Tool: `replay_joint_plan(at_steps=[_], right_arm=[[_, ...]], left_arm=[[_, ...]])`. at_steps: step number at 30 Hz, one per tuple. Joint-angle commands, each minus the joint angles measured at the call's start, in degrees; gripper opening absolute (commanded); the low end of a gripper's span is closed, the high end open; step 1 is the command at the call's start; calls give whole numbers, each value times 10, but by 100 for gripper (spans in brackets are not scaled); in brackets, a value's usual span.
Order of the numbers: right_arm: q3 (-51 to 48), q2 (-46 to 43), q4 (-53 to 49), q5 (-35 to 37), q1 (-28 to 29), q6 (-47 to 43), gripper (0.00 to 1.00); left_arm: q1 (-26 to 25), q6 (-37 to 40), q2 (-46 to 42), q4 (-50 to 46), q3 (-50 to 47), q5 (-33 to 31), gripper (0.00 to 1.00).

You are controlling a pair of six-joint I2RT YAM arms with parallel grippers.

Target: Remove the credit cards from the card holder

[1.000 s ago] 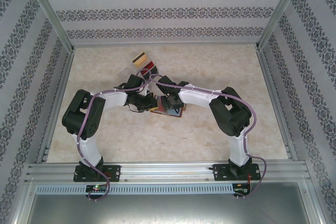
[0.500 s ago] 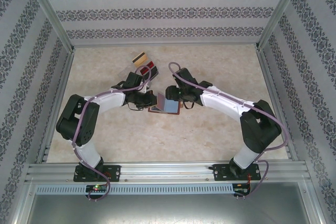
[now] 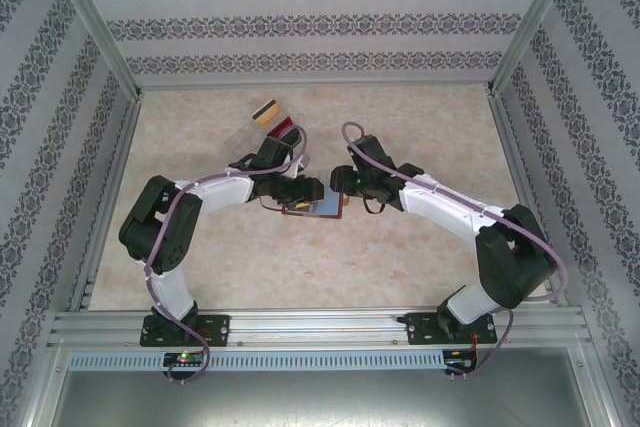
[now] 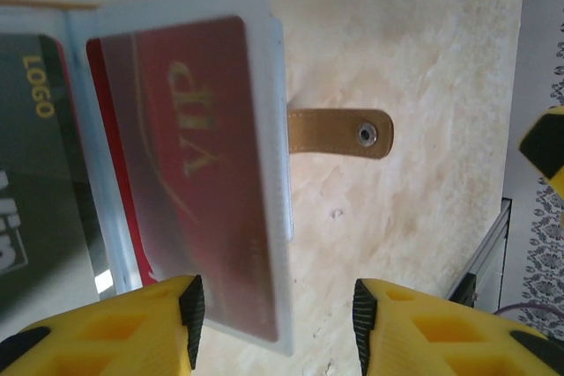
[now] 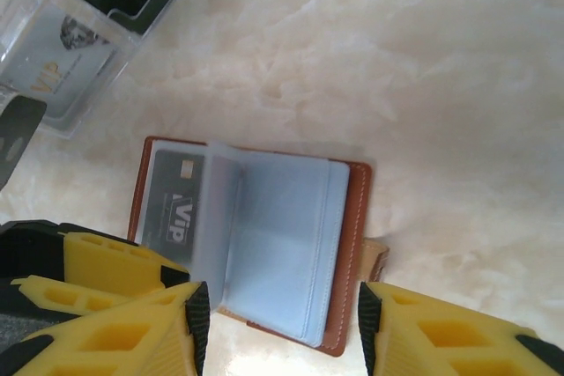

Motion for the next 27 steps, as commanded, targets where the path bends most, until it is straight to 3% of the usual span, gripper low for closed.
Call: replay_joint_plan(at_steps=[1,6,12,18,27], right_arm=[[-6,-8,-2,16,-9,-3,50],[-5,-6,-1,11,-7,-8,49],[31,41,-20,1,16,-9,38],[64,106,-34,1,45,8,36],[89,164,-54,12,42,6,32]], left_arm=[[-3,0,10,-1,28,-29,51],[6,4,-13,-13,27,-72,53],[24,-9,-37,-39,3,-143,45],[25,-25,-24,-27,-1,-106,44],[24,-21,11,-37,20,-69,40]])
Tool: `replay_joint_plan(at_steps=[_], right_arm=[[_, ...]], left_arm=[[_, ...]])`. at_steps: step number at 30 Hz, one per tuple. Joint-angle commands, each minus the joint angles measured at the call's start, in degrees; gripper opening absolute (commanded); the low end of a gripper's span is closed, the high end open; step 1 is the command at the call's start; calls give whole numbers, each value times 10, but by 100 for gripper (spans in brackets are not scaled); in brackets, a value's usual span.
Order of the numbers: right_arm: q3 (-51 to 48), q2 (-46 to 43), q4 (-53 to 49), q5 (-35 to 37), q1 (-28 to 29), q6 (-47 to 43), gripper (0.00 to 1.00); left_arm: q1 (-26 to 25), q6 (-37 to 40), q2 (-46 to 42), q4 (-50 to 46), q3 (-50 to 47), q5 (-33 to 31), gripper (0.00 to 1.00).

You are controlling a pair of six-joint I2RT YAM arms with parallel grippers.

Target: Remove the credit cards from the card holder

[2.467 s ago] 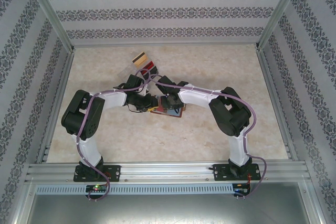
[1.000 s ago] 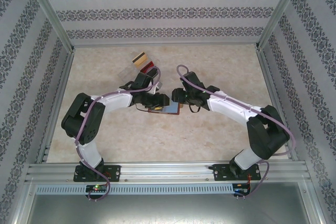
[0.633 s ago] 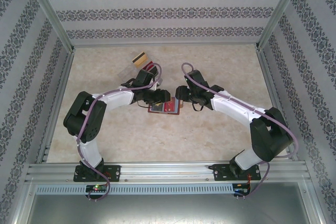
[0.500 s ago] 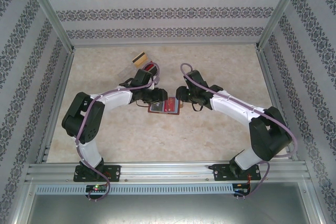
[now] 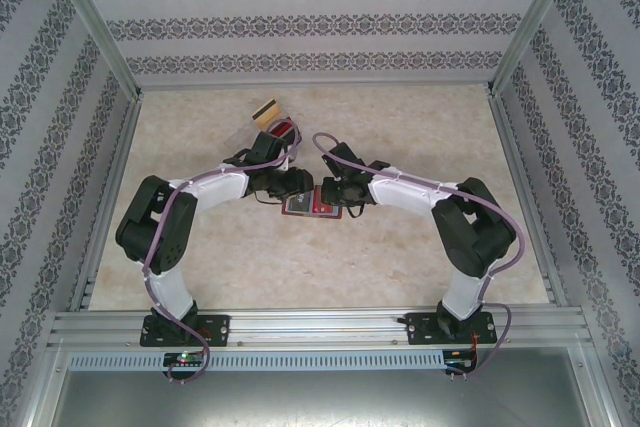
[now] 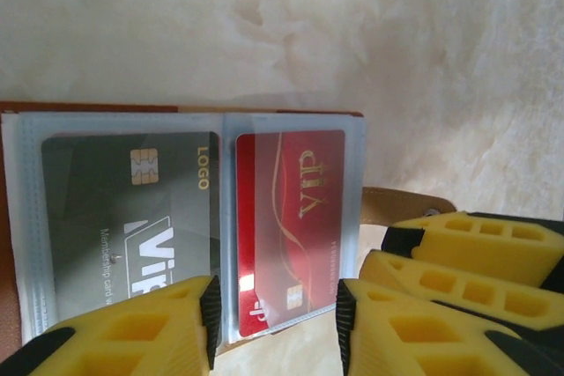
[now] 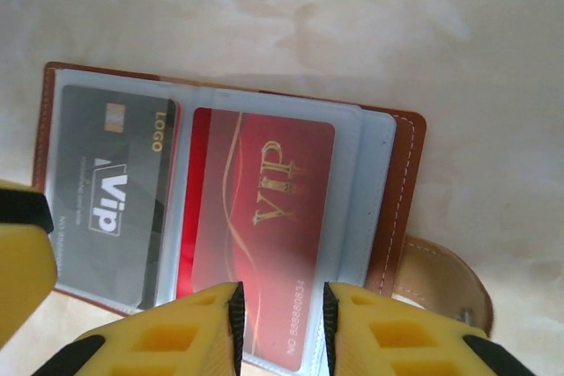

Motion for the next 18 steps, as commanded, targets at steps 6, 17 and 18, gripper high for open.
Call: replay_joint_plan(at_steps=[6,17,18], right_arm=[[27,36,-7,-10,-7,-2,29],[26,59,-8,-21,-14,-5,29],[25,61,-7,-24,-14,-4,29]], left_arm=[[1,-4,30,-25,22,29,32],[-2,-9,54,-20,31,47,31],[-3,-7,56,-22,33,48,31]])
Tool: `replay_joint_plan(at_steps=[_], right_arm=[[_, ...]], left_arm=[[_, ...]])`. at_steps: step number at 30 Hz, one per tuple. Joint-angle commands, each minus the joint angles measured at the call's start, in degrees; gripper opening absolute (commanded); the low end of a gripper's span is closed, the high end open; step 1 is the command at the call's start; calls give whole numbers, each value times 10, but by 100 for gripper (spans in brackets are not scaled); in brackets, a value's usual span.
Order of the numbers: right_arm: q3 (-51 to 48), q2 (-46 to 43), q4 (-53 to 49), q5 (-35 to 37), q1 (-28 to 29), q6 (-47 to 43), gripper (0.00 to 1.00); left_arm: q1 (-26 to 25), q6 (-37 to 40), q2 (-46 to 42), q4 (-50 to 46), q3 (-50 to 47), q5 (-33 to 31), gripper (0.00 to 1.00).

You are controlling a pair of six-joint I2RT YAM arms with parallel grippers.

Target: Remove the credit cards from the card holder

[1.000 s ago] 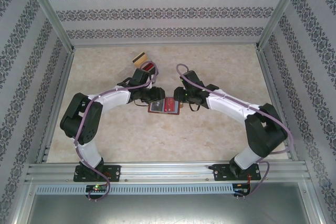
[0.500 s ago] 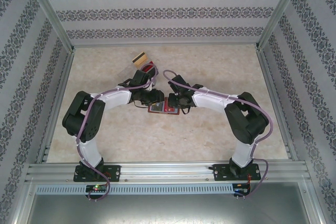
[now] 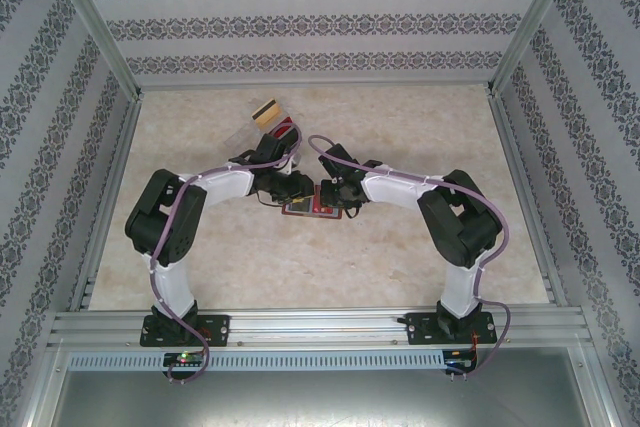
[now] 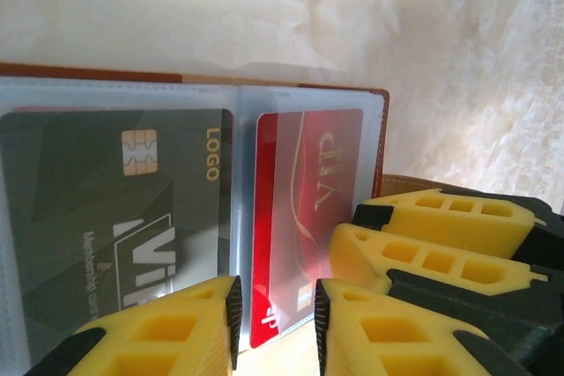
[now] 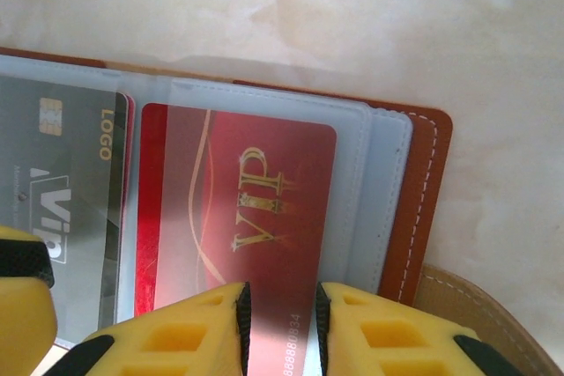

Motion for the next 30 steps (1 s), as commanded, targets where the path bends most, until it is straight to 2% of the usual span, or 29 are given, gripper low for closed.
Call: replay_joint_plan(at_steps=[1,11,30], right_arm=[[9,14,-6,-12,-7,-2,29],[10,25,-13,-12,-10,1,26],[8,26,-15,-12,-12,5,25]], left_arm=[[-4,4,17,-15,17,14,31],[-4,11,35,-26,27,17,30],[-4,11,57,12,27,63,27]])
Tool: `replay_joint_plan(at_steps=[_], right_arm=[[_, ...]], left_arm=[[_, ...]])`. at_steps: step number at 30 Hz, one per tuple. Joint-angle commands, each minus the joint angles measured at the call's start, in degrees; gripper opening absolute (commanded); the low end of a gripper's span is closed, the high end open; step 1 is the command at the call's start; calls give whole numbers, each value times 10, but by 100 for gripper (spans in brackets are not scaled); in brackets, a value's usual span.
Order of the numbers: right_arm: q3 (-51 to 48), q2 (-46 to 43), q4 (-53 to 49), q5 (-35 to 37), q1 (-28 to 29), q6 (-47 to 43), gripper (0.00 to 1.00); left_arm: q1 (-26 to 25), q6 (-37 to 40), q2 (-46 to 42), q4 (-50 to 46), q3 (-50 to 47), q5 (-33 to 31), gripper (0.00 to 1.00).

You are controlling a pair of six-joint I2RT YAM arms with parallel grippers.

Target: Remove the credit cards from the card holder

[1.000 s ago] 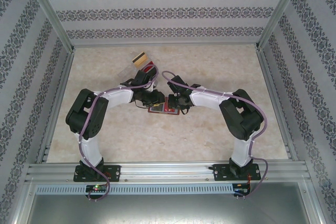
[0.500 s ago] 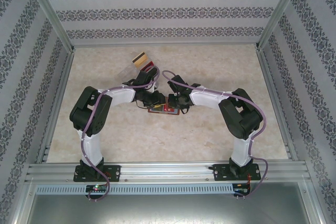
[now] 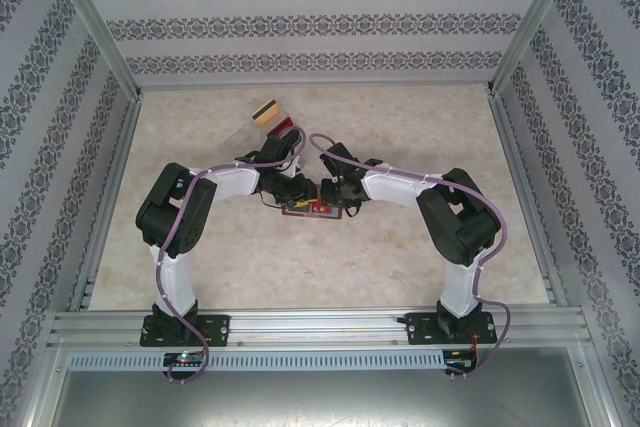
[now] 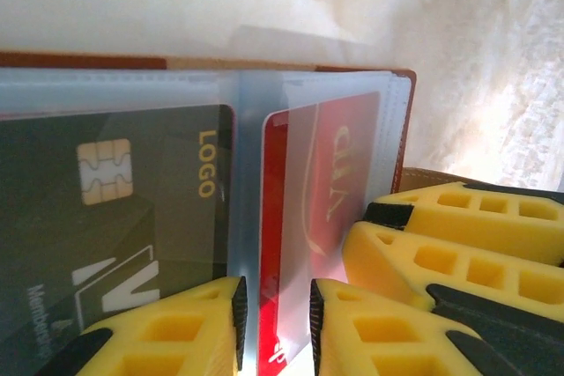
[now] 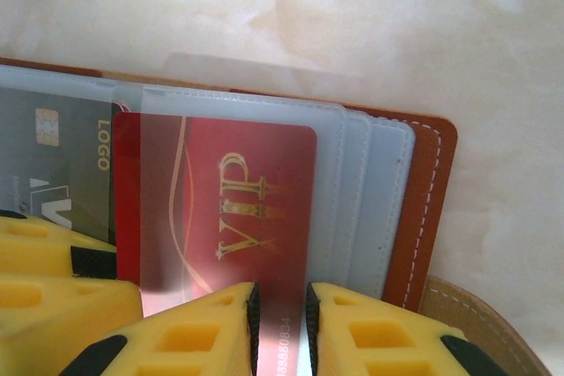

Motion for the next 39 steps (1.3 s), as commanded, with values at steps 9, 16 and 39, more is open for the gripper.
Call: replay_joint_plan(at_steps=[9,16,39], right_arm=[[7,23,-33,12,-6,5,25],[7,23,-37,16,-6,6,25],[-5,-14,-13,-7,-16,-8,25]], left_arm=[[-3,3,-2,51,-3,48,22],[-1,5,-14,57,-12,45,14],[40,61,-81,18,-69,10,0]])
